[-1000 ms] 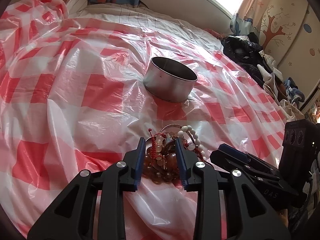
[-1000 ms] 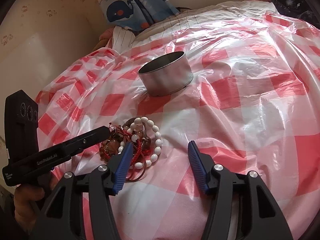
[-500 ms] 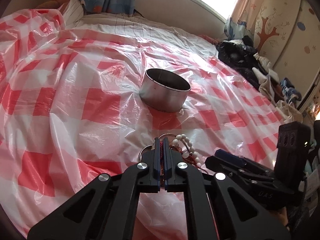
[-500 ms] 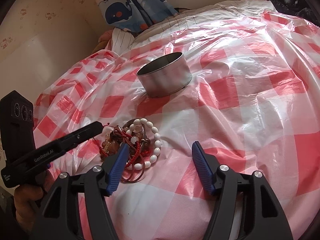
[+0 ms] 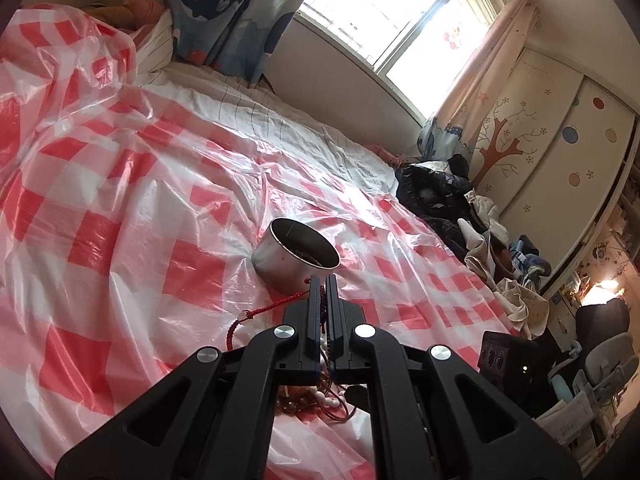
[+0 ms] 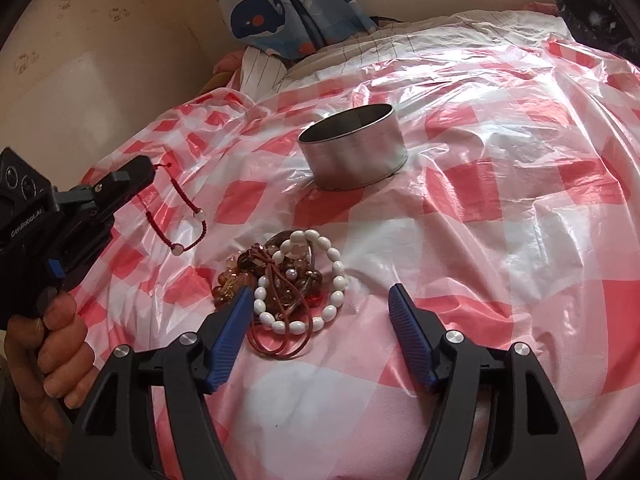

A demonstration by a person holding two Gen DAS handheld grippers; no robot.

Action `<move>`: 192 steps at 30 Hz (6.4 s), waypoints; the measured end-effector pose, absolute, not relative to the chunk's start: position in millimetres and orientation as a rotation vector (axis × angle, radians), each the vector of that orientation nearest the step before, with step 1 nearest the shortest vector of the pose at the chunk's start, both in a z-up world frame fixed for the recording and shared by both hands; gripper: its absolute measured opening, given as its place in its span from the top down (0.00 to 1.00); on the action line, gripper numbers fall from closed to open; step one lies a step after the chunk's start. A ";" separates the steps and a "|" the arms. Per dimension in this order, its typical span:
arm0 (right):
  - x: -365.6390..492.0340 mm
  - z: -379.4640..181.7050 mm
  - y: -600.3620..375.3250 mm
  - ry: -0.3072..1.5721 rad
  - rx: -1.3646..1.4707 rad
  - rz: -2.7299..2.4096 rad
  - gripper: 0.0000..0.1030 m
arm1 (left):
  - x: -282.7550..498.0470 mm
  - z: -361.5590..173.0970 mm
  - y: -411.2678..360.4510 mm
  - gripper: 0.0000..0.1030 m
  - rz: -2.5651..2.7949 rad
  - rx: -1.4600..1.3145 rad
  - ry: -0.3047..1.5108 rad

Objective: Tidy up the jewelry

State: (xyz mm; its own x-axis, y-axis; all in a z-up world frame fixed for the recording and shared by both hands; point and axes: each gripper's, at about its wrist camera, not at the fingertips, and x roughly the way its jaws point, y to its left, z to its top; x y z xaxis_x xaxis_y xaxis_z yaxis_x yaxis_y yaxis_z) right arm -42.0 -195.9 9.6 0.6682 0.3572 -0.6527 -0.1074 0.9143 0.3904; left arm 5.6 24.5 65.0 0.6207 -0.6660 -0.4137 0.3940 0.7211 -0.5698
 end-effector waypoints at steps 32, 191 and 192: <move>-65.0 50.8 -194.0 0.621 0.284 0.334 0.98 | 5.6 60.9 15.3 0.98 -0.593 -0.357 0.675; 21.1 13.5 -191.3 0.980 0.281 0.441 0.69 | 78.3 16.1 -37.9 0.76 -0.547 0.006 1.044; 22.1 11.0 -187.6 0.986 0.273 0.448 0.84 | 78.1 15.4 -39.1 0.74 -0.543 0.012 1.044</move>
